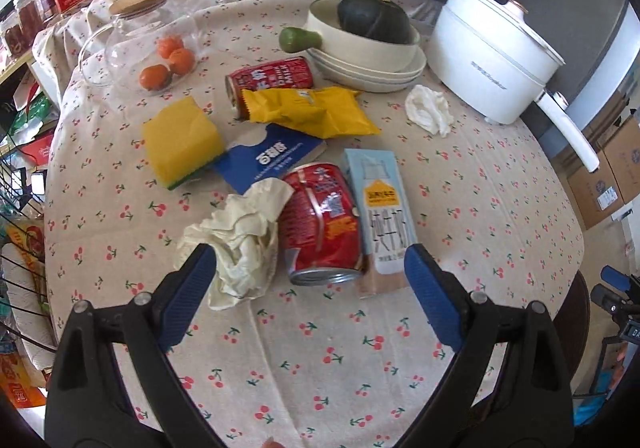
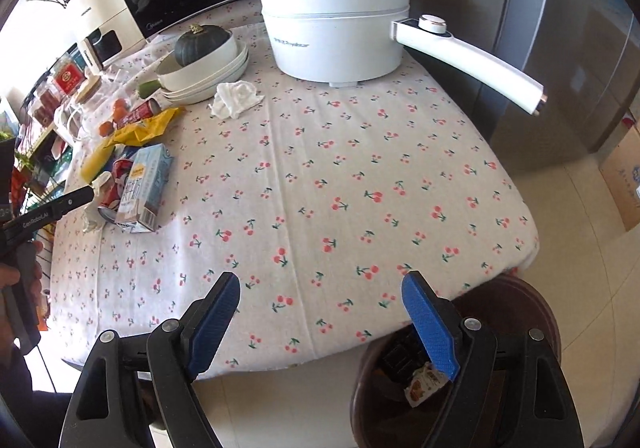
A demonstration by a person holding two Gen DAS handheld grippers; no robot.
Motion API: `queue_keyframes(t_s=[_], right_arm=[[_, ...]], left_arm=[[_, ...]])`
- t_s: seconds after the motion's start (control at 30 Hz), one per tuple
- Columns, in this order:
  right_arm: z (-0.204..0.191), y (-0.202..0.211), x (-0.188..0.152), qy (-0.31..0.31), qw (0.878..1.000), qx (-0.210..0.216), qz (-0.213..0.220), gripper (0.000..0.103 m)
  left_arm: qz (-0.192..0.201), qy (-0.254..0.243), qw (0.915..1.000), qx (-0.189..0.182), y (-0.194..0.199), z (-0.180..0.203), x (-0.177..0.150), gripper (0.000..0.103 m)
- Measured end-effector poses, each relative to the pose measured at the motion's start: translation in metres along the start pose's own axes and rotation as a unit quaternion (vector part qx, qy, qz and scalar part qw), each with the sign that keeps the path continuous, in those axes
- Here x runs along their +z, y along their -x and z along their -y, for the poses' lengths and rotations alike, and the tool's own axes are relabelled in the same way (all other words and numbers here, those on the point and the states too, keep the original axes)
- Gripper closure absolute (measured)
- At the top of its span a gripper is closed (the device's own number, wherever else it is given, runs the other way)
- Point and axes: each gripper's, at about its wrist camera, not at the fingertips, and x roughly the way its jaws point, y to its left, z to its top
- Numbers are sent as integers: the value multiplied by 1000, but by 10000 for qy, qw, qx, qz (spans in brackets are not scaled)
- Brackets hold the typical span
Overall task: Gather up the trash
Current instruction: 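Reach the left tool to the crumpled cloth and grasp it, then grasp the milk carton with the right tool while the left tool holds the cloth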
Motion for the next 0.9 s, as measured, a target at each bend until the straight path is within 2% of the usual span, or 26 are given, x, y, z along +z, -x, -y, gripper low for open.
queue_keyframes(t_s=[0.07, 0.23, 0.43, 0.47, 0.57, 0.7, 0.9], right_arm=[[-7, -9, 6, 60, 10000, -55, -28, 18], [-24, -25, 19, 35, 10000, 1, -92, 18], [-49, -38, 25, 94, 9998, 103, -140, 18], [-53, -40, 26, 111, 9998, 113, -134, 18], [-69, -45, 30, 149, 9997, 160, -108, 18], [-99, -54, 32, 260, 9991, 336, -90, 18], [-149, -81, 32, 344, 9960, 814, -153, 18]], left_arm=[[-114, 201, 9997, 75, -10, -16, 0, 9], [-311, 507, 9980, 234, -36, -40, -3, 18], [-396, 624, 9973, 2, -52, -48, -6, 45], [-385, 615, 9973, -94, -51, -47, -5, 58], [-364, 504, 9979, -160, -44, -43, -6, 69], [-331, 474, 9981, -191, -30, -46, -8, 73], [-242, 470, 9985, -158, -5, -64, -16, 74]])
